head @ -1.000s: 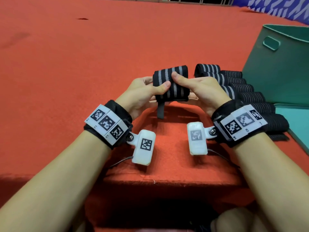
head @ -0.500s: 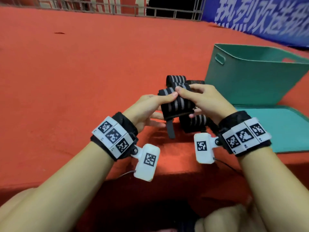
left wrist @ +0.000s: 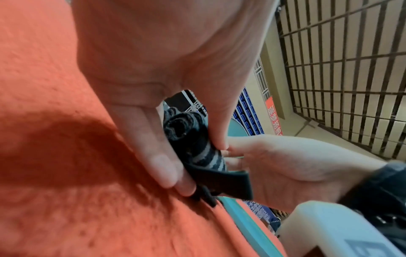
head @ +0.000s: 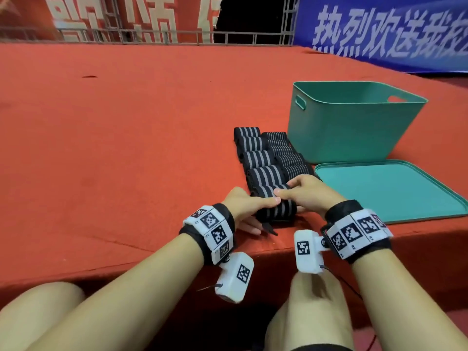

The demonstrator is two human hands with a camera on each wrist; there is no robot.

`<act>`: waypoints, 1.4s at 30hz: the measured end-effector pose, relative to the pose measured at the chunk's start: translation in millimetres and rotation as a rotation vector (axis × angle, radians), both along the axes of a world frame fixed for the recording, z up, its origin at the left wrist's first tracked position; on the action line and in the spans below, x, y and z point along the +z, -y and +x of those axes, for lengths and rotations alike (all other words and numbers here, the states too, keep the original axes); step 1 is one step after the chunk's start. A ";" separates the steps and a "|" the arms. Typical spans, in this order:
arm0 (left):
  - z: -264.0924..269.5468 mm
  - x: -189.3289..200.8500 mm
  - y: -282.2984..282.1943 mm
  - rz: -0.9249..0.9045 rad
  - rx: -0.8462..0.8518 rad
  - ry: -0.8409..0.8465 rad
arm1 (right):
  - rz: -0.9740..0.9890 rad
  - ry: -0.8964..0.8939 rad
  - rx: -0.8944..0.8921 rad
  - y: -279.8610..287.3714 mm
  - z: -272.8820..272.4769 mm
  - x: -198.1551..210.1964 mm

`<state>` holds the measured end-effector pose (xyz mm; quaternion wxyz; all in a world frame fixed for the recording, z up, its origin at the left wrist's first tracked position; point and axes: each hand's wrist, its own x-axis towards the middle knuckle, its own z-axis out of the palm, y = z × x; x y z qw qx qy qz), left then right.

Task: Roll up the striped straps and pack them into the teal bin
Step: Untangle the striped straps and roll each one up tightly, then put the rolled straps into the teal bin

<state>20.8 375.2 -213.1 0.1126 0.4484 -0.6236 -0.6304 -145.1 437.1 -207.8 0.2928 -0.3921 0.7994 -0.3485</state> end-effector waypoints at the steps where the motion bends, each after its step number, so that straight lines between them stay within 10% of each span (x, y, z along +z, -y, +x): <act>1: -0.2 0.0 0.5 -0.020 -0.016 0.028 | 0.005 -0.014 -0.010 -0.3 -1.0 0.9; 8: 1.2 6.2 16.5 -0.426 -0.199 0.393 | 0.129 -0.315 0.042 4.6 7.1 24.3; 24: -21.8 67.2 109.9 -0.486 0.283 -0.271 | 0.032 -0.329 0.229 87.8 6.2 101.6; 34: -125.8 40.7 264.5 -0.372 0.264 -0.172 | 0.227 -0.530 0.359 257.7 -72.5 91.8; 42: -122.7 14.2 289.8 -0.381 0.222 0.032 | 0.347 -0.417 0.358 272.7 -86.5 61.3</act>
